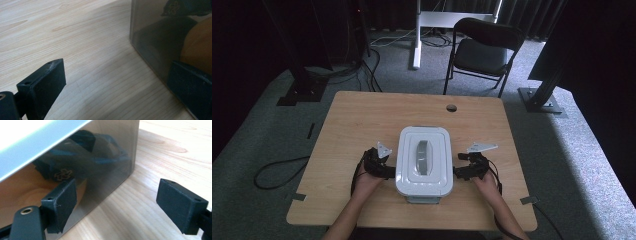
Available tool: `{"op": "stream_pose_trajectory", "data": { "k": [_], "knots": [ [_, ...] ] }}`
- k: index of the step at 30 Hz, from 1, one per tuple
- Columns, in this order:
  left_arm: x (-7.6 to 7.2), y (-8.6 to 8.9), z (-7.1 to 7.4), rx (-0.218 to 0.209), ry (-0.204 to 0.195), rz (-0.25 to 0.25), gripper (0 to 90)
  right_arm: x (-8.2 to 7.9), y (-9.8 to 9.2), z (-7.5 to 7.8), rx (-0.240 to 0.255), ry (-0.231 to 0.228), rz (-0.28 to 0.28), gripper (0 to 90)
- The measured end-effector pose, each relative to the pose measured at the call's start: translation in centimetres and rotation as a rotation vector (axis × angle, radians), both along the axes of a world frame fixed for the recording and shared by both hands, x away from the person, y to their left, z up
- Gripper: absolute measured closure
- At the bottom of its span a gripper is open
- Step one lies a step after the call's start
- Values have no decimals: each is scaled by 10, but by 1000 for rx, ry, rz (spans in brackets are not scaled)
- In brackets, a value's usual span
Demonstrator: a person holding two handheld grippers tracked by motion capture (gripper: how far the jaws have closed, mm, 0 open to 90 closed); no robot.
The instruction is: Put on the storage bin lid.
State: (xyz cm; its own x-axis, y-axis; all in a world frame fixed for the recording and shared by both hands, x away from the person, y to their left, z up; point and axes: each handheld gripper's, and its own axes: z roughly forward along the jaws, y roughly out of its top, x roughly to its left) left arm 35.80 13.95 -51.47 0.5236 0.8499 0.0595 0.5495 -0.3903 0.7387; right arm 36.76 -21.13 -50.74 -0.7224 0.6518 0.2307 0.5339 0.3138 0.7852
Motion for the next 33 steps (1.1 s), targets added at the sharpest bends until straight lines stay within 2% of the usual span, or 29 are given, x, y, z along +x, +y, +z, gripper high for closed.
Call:
{"op": "stream_pose_trajectory", "data": {
  "k": [5,8,11,14,18,23,27,33],
  "knots": [
    [1,-2,-1,-3,-6,9,26,4,-5,0,-1,-4,-21,159],
    [3,3,-3,-33,10,-18,13,0,-3,-3,-15,-70,-86,138],
    [2,8,-2,-21,-1,-28,11,-5,-2,-6,-47,-111,-145,137],
    [3,15,0,-41,-15,-25,11,-5,-7,-8,-41,-107,-186,136],
    [3,22,1,-43,-35,-28,11,-6,-14,-11,-40,-100,-216,136],
    [1,27,0,-51,-30,-31,11,-8,-19,-13,-30,-97,-224,136],
    [-1,33,-1,-66,-31,-24,11,-11,-21,-12,-53,-103,-232,135],
    [-4,44,0,-57,-28,-13,11,-16,-29,-11,-51,-115,-260,134]
  ]
}}
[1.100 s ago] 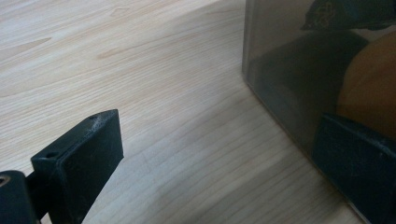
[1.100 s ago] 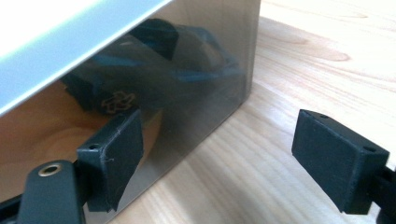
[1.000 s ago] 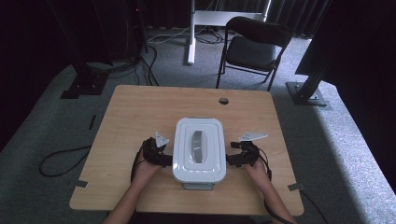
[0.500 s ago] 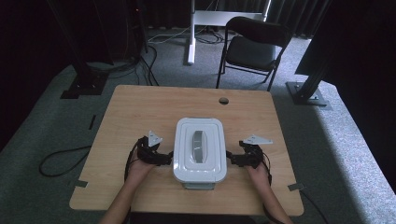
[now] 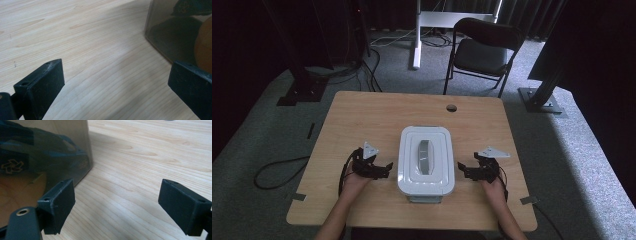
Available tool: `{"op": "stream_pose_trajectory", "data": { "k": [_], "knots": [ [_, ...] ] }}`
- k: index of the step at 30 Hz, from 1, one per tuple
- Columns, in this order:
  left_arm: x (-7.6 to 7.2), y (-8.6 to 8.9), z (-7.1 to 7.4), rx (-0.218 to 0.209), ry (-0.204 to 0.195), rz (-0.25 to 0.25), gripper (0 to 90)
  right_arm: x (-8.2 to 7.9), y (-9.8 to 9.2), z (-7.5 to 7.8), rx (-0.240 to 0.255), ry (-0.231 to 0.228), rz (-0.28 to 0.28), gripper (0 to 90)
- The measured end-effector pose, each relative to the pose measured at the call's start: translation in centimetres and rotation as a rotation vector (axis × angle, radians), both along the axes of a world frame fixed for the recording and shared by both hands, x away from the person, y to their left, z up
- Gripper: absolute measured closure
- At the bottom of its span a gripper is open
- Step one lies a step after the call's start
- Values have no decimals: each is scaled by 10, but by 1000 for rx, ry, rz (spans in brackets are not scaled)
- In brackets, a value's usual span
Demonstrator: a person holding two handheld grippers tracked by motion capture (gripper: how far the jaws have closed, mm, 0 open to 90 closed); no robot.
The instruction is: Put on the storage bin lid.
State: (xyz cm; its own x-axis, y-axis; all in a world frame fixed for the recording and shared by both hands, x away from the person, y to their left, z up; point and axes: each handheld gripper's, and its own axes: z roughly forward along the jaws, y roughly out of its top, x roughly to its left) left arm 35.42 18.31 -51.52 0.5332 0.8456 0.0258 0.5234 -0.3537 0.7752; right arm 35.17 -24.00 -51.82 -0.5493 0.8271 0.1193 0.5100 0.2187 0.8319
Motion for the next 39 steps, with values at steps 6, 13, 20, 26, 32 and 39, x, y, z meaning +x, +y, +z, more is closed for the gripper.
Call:
{"op": "stream_pose_trajectory", "data": {
  "k": [6,13,20,26,32,39],
  "knots": [
    [-4,14,-1,-8,11,36,11,-3,-8,0,-13,-5,-26,133],
    [-9,29,-4,-2,15,62,11,-6,-18,-1,-14,-5,-61,133],
    [-15,45,-7,-9,31,102,11,-10,-28,0,-9,-8,-88,133],
    [-20,54,-8,-22,33,113,11,-14,-35,-2,-27,-5,-111,133],
    [-26,63,-11,-28,37,138,11,-19,-42,-5,-26,-1,-125,133],
    [-37,81,-15,-34,53,176,11,-26,-55,-9,-19,9,-160,133]
  ]
}}
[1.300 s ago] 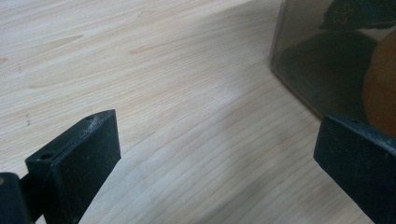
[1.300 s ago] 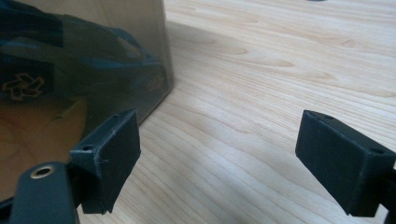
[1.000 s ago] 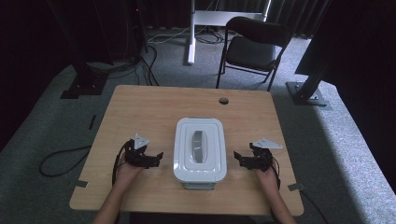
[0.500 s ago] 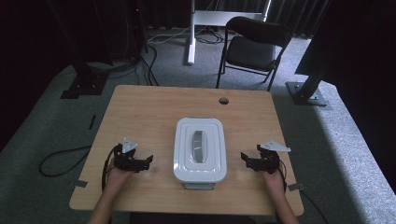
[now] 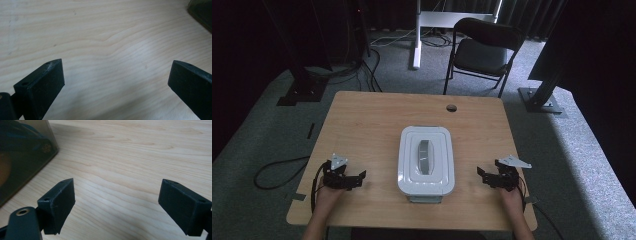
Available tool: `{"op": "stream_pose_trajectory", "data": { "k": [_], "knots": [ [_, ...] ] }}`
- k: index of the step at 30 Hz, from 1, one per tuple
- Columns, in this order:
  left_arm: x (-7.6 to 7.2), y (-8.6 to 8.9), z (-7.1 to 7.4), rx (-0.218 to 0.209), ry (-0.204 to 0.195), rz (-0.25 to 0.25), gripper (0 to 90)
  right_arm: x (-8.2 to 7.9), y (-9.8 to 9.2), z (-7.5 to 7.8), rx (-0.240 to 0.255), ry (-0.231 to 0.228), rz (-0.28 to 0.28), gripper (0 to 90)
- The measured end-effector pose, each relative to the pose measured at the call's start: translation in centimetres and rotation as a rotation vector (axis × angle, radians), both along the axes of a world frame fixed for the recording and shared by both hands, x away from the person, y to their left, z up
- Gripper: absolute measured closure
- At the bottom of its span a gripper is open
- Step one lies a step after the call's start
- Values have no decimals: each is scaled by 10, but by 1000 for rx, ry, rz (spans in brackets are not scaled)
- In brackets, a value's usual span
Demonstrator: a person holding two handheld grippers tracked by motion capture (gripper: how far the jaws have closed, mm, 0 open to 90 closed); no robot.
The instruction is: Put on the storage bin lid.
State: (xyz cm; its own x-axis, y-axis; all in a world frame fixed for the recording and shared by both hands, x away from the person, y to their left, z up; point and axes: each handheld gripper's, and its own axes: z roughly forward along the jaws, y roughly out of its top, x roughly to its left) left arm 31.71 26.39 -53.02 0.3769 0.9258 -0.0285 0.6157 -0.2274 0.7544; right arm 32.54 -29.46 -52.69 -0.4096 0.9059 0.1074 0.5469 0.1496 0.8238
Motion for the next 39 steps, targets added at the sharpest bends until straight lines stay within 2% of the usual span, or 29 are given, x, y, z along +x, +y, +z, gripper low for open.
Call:
{"op": "stream_pose_trajectory", "data": {
  "k": [14,20,23,24,27,29,31,35,39],
  "knots": [
    [-23,30,-4,-13,14,91,11,-14,-20,-8,-8,9,-89,133],
    [-29,43,-6,-23,20,139,11,-21,-26,-8,-32,7,-129,133],
    [-30,46,-7,-18,23,152,11,-23,-28,-8,-32,6,-154,133],
    [-30,49,-7,-21,30,180,11,-24,-29,-9,-24,8,-163,133],
    [-30,51,-9,-20,41,207,11,-25,-34,-10,-31,8,-226,133],
    [-29,52,-11,-12,49,229,11,-24,-35,-10,-51,27,-277,133],
    [-29,53,-12,4,57,249,11,-23,-38,-12,-58,44,-305,133],
    [-29,56,-14,37,66,302,11,-23,-41,-15,-47,62,-339,133],
    [-29,59,-14,26,67,331,11,-21,-39,-19,-57,70,-338,133]
  ]
}}
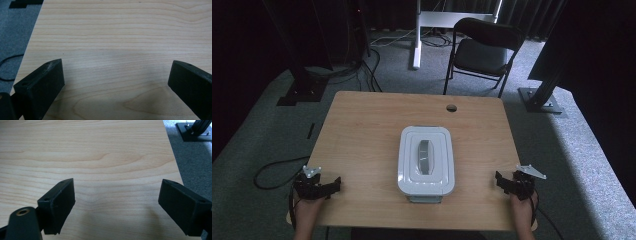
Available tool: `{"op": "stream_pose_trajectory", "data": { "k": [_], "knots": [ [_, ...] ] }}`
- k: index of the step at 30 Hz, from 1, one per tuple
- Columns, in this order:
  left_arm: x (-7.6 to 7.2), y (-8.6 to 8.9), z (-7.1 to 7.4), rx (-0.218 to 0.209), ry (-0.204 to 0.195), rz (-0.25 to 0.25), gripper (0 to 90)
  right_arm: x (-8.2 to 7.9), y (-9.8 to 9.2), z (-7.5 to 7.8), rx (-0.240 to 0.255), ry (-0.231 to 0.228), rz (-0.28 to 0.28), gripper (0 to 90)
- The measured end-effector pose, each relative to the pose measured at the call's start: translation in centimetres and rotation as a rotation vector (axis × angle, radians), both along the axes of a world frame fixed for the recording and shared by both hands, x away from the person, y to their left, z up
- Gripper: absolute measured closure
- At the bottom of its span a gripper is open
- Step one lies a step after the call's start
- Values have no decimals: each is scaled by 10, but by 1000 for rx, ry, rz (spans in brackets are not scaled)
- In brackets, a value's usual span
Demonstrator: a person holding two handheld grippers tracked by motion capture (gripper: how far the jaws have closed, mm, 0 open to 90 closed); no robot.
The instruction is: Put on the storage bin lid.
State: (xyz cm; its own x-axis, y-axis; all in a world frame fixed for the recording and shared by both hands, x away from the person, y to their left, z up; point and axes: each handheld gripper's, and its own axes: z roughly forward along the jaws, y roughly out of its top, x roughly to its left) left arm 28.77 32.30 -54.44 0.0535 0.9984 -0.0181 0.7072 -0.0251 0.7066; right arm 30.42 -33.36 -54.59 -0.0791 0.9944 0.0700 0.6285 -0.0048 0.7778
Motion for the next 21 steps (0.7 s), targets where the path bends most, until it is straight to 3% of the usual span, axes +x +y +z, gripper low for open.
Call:
{"op": "stream_pose_trajectory", "data": {
  "k": [2,8,21],
  "knots": [
    [0,2,0,-22,-9,3,11,1,3,-2,-26,-1,-1,132],
    [-1,6,0,-26,-10,30,1,2,5,-2,-43,3,3,132],
    [1,6,-1,11,9,86,1,6,4,-3,-35,44,-4,137]
  ]
}}
